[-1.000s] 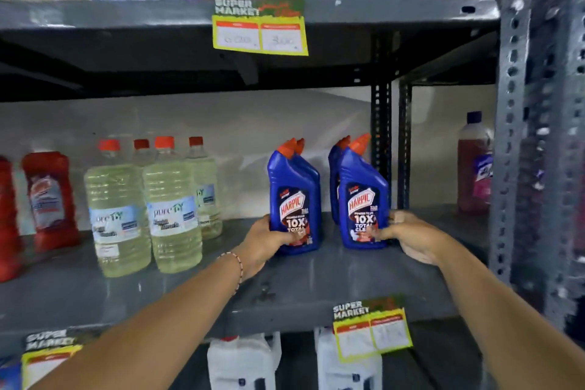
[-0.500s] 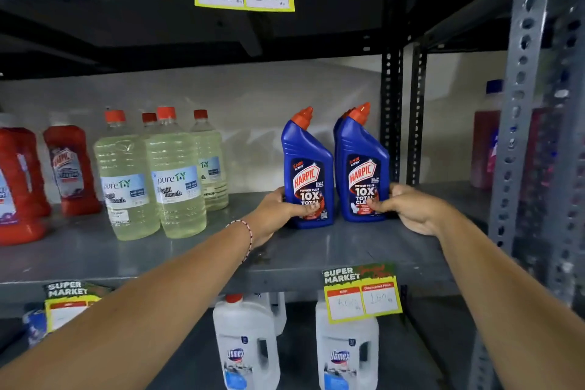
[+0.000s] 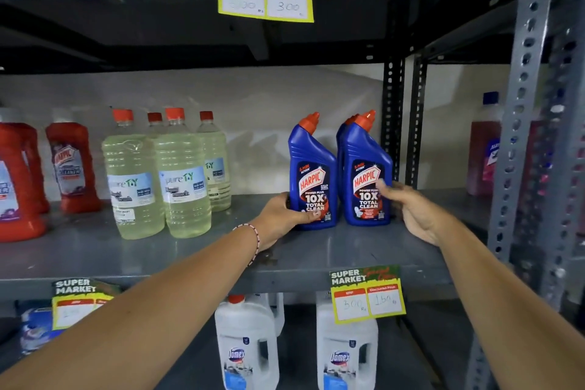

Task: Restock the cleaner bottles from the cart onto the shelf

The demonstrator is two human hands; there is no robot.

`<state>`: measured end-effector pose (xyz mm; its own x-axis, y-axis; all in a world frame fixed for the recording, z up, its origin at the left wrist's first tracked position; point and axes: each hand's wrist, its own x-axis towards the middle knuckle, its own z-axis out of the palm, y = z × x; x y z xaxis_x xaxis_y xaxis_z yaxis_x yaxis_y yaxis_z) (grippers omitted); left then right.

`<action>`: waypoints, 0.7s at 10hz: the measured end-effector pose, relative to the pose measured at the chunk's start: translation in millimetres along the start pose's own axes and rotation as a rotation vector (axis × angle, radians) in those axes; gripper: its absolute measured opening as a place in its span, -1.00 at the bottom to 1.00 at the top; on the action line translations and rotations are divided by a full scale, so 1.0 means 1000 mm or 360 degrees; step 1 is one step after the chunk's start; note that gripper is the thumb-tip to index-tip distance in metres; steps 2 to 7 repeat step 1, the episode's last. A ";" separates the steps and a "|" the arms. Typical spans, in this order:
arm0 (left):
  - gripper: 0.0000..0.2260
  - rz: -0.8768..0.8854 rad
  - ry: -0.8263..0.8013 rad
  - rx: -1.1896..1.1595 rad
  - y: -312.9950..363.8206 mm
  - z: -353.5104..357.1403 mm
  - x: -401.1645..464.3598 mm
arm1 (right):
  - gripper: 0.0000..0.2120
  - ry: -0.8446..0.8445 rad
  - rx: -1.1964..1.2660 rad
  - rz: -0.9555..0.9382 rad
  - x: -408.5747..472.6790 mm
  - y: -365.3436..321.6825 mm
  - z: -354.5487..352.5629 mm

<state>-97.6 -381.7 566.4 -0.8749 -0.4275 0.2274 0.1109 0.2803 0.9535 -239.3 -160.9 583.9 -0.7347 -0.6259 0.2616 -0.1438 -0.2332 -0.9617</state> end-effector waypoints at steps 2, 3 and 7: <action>-0.26 -0.0022 0.0032 0.0043 0.002 -0.009 -0.015 | -0.36 0.0257 0.0131 -0.0216 -0.013 0.002 0.010; -0.26 -0.0022 0.0032 0.0043 0.002 -0.009 -0.015 | -0.36 0.0257 0.0131 -0.0216 -0.013 0.002 0.010; -0.26 -0.0022 0.0032 0.0043 0.002 -0.009 -0.015 | -0.36 0.0257 0.0131 -0.0216 -0.013 0.002 0.010</action>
